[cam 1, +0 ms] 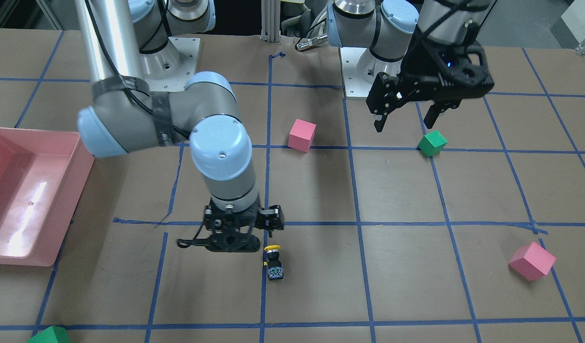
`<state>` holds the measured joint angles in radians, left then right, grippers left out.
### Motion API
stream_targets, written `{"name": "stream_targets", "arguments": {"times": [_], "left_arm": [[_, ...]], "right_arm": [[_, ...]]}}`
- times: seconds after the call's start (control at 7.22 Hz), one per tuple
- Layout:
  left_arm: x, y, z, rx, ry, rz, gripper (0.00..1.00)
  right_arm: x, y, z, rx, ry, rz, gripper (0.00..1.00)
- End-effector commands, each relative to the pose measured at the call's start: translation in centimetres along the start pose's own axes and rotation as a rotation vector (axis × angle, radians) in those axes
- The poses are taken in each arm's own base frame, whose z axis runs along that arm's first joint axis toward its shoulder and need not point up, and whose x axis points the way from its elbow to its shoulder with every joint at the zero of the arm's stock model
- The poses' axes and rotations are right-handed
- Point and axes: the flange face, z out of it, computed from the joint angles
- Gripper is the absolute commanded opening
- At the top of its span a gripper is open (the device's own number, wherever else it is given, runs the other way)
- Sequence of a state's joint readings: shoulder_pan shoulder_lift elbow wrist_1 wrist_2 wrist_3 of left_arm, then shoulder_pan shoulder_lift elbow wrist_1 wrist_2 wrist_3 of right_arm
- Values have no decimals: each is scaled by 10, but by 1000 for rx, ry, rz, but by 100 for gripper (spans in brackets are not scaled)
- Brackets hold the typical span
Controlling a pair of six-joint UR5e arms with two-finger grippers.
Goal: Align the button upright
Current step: 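Set the button down on its side and open the right gripper, then raise the right gripper away while the left gripper reaches toward the button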
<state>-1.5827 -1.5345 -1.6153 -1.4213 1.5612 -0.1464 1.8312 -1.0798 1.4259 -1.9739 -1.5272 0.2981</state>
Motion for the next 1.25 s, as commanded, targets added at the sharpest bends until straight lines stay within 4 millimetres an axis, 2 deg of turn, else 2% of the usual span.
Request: {"name": "stream_targets", "arguments": {"times": [0.0, 0.14, 0.28, 0.42, 0.55, 0.69, 0.83, 0.97, 1.11], "left_arm": [[8, 11, 46, -90, -13, 20, 100], [14, 15, 51, -101, -10, 26, 100], [30, 21, 57, -106, -1, 57, 100], [54, 29, 76, -95, 1, 74, 100], [71, 32, 102, -27, 23, 12, 100], [79, 37, 125, 32, 43, 3, 100], [91, 40, 142, 78, 56, 5, 100], [104, 42, 153, 109, 68, -34, 100], [117, 44, 169, 132, 84, -46, 100]], "right_arm": [[103, 17, -91, -89, 81, 0, 100], [130, 32, -127, -98, 82, -5, 100], [134, 45, -147, -104, 80, 3, 100], [140, 49, -149, -122, 82, 14, 100], [138, 49, -150, -119, 75, 11, 100], [138, 50, -151, -119, 72, 4, 100], [133, 59, -165, -106, 64, -4, 100], [136, 63, -173, -92, 63, 2, 100], [135, 64, -174, -91, 64, 0, 100]]}}
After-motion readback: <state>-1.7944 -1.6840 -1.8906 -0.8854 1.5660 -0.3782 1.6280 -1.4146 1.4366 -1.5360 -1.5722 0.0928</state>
